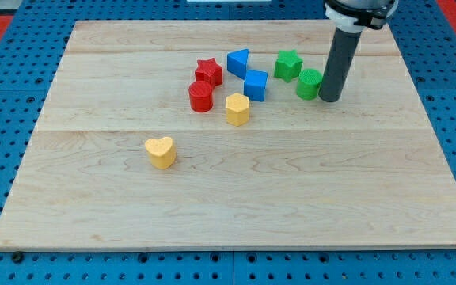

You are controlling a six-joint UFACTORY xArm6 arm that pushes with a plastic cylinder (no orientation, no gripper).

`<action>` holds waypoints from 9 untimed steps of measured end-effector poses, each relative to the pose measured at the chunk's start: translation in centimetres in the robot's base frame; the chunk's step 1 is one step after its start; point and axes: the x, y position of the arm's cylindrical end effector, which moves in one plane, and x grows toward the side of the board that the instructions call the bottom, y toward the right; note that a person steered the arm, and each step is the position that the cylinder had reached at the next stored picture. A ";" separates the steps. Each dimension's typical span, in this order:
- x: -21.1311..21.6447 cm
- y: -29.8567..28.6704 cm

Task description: Place yellow heart parallel right to yellow hexagon

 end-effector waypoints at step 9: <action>10.3 -32.6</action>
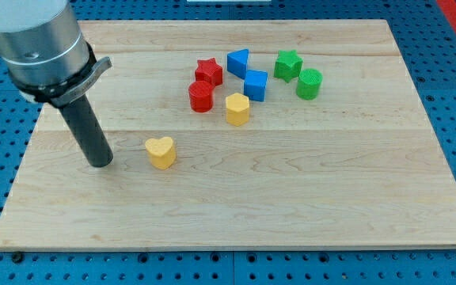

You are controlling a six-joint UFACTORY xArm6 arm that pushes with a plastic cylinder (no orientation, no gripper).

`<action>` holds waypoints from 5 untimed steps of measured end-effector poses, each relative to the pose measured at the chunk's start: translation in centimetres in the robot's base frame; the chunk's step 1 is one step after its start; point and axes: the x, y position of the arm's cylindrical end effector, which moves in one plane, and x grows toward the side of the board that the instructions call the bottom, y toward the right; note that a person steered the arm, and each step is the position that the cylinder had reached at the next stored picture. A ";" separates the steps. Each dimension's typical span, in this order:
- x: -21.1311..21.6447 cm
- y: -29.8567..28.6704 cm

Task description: Place yellow heart parallel right to yellow hexagon

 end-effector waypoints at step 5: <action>3.7 13.2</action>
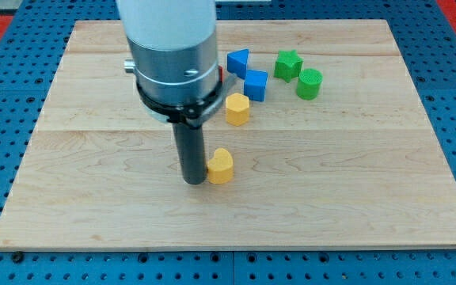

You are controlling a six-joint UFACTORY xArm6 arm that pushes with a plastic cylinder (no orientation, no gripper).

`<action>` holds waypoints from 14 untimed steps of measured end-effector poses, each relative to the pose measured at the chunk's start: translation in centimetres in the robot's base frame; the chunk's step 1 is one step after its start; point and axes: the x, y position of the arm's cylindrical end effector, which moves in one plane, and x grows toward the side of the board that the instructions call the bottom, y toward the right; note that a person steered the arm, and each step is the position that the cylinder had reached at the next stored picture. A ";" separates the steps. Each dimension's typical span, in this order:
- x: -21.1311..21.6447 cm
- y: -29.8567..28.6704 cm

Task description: Place yellow heart parallel right to yellow hexagon

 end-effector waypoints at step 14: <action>-2.9 14.1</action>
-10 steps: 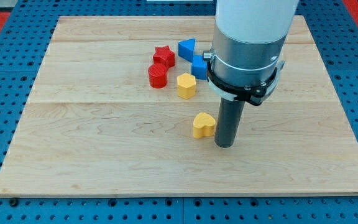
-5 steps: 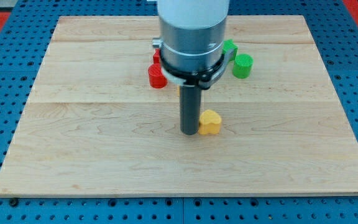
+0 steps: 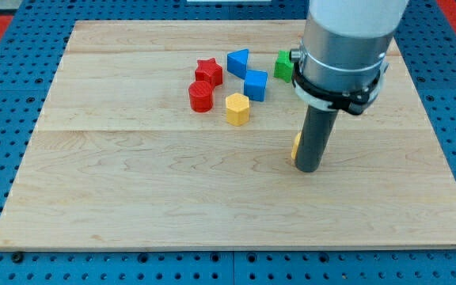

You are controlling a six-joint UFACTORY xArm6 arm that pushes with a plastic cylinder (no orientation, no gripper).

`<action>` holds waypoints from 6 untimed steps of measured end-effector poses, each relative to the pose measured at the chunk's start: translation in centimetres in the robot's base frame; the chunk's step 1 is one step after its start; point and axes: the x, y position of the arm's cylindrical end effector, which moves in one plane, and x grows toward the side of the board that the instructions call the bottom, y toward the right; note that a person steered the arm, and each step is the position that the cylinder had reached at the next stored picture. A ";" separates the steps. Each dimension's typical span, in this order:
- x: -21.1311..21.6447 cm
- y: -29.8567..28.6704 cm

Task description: Place yellow heart parallel right to yellow hexagon

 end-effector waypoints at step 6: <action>-1.6 3.2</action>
